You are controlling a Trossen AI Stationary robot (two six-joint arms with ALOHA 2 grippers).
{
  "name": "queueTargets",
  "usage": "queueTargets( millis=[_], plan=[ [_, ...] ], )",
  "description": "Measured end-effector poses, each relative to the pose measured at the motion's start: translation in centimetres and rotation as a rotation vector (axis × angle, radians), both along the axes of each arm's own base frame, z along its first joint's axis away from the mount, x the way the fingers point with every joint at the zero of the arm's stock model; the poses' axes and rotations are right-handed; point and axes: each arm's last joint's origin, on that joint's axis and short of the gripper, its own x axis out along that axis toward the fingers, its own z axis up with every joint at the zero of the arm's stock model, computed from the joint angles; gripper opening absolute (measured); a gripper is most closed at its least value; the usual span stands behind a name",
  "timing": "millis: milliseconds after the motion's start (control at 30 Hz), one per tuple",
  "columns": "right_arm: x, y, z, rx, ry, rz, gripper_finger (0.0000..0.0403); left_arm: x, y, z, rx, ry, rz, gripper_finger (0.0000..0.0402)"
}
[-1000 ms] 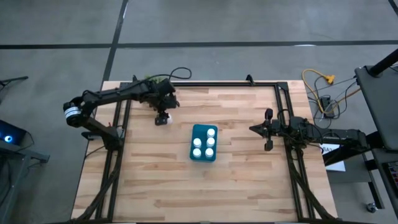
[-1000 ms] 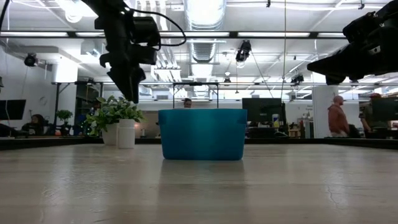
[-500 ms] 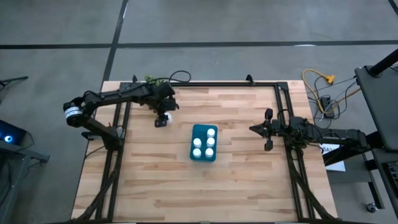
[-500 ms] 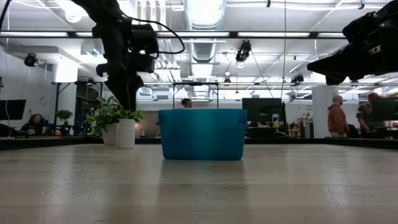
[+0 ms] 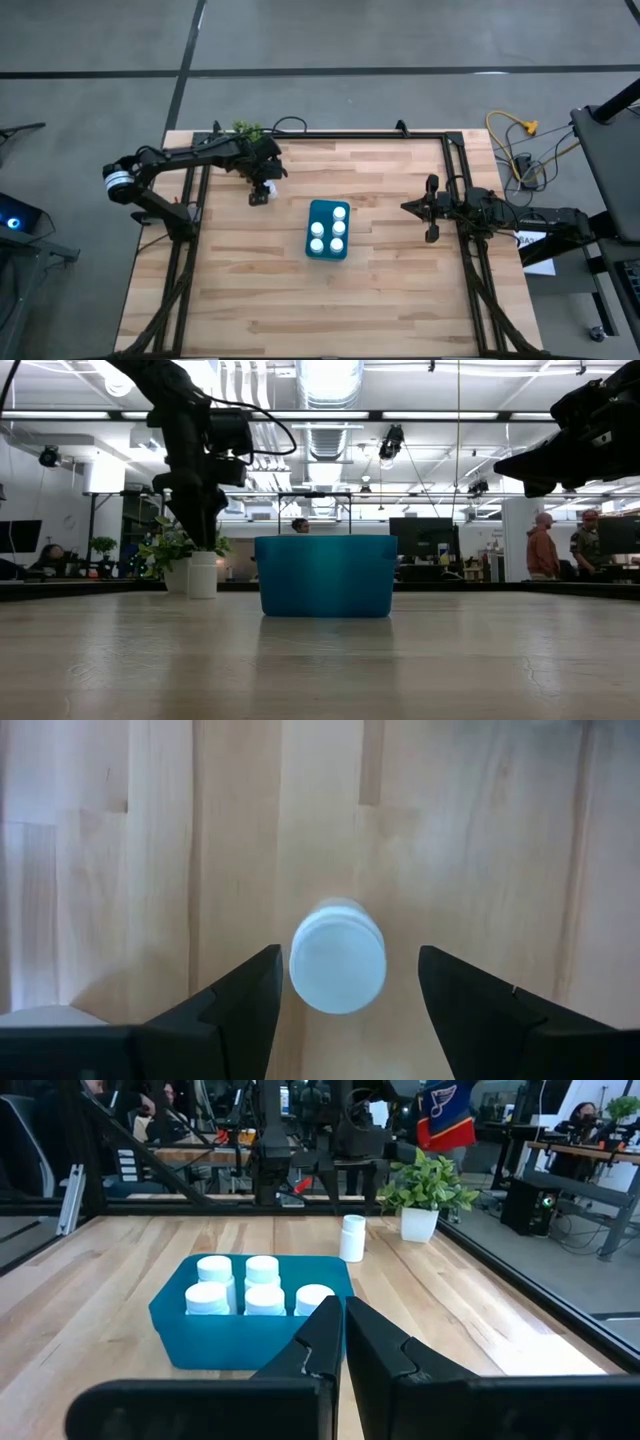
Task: Pick and place pill bottles into a basket
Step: Put the white pill bottle into the blue container
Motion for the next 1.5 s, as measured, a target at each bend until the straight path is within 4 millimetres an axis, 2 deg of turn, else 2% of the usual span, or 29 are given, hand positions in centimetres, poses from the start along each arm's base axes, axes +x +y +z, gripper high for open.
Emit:
queueTargets(
  millis=[400,1067,1500],
  plan=[
    [0.0,0.0,0.0,0.004,-0.001,0.000,0.0008,-0.5,-0.1,-1.7,-0.013,0.021,0.011,0.0217],
    [0.0,0.0,0.0,0.003,0.000,0.000,0.0008,-0.1,0.1,-1.8,0.015,-0.032,0.012,0.0217],
    [0.0,0.0,0.0,0.003,0.000,0.000,0.0009,0.4,0.4,-3.1,-0.010,0.010,0.015,0.0217]
  ],
)
